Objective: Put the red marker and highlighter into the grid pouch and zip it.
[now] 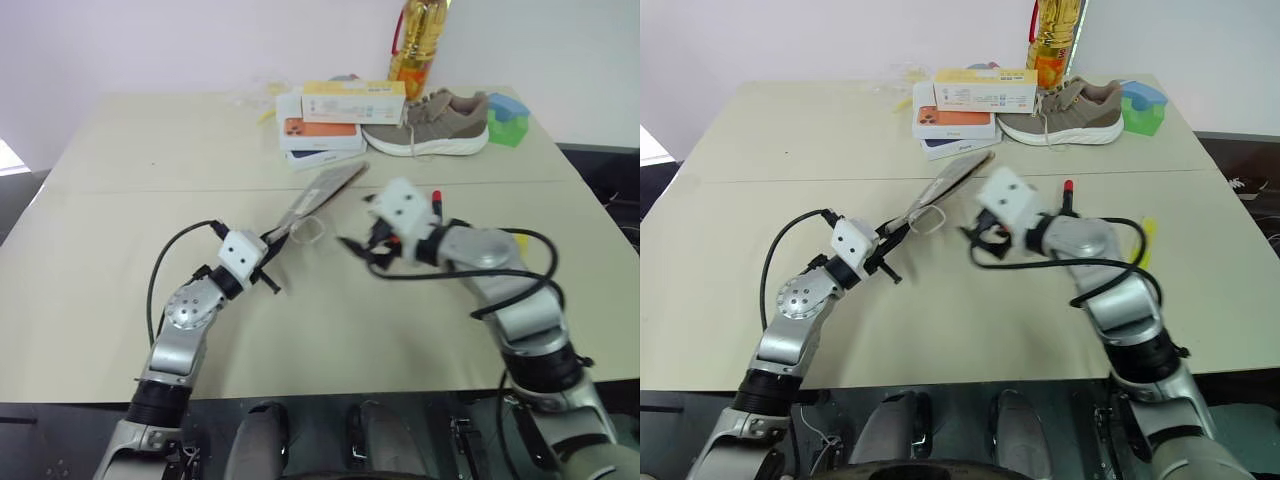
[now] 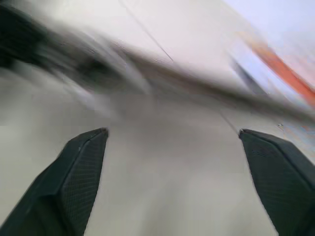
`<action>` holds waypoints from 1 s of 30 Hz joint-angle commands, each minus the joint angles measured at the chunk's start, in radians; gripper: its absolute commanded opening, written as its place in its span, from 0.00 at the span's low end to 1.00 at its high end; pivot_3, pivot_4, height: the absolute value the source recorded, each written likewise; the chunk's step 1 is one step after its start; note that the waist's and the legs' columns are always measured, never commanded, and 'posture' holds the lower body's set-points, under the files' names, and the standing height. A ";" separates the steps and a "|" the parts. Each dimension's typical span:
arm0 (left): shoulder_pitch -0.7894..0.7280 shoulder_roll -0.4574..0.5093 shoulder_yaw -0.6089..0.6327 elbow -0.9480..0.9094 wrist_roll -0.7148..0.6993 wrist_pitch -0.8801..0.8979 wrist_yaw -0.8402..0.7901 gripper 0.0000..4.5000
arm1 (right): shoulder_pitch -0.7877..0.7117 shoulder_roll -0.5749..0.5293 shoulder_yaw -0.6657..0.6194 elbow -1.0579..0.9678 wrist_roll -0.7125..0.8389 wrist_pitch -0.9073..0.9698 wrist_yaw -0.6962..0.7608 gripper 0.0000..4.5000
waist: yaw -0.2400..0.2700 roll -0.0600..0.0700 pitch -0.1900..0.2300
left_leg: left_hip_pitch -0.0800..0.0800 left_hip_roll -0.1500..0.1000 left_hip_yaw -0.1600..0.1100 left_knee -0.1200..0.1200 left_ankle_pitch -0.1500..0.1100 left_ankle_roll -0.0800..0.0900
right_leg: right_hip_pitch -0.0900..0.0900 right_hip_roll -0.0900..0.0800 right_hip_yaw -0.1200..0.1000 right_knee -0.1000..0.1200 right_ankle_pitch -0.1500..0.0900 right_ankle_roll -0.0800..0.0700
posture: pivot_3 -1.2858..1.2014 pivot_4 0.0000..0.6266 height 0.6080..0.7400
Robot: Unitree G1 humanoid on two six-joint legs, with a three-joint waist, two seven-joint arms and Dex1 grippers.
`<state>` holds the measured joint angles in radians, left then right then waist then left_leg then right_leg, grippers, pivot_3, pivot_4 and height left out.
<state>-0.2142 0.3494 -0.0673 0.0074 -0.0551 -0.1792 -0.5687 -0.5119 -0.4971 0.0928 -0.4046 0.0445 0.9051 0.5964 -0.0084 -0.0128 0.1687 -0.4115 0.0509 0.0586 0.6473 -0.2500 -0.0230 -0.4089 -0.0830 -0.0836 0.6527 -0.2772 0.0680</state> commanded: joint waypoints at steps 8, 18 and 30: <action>-0.005 0.018 -0.038 0.018 0.007 -0.083 -0.051 0.00 | -0.083 0.188 -0.320 0.242 0.013 0.182 -0.338 0.97 | -0.004 0.001 0.000 | 0.000 0.000 0.002 0.000 0.000 0.000 | -0.001 0.001 0.001 0.001 0.000 0.000 | 0.52 0.24 0.88; 0.004 -0.001 -0.039 0.017 0.023 -0.081 -0.018 0.00 | -0.103 0.200 -0.331 0.455 0.031 0.098 -0.414 0.41 | -0.003 0.002 0.001 | 0.000 0.000 0.004 0.000 0.000 0.000 | -0.001 0.001 0.001 0.001 0.000 0.000 | 0.52 0.24 0.88; -0.024 0.000 0.018 0.043 -0.043 -0.058 -0.013 0.00 | 0.091 -0.256 -0.066 0.144 -0.052 -0.361 -0.031 0.09 | 0.000 0.004 0.002 | -0.002 -0.001 0.003 0.000 0.000 0.001 | -0.002 0.000 0.001 -0.001 -0.001 0.001 | 0.52 0.24 0.88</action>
<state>-0.2226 0.3446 -0.0782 0.0574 -0.0732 -0.2398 -0.5844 -0.4362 -0.7219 0.0270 -0.1757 -0.0079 0.6637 0.4850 -0.0082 -0.0086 0.1710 -0.4136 0.0501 0.0618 0.6469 -0.2503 -0.0223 -0.4102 -0.0822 -0.0830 0.6517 -0.2780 0.0694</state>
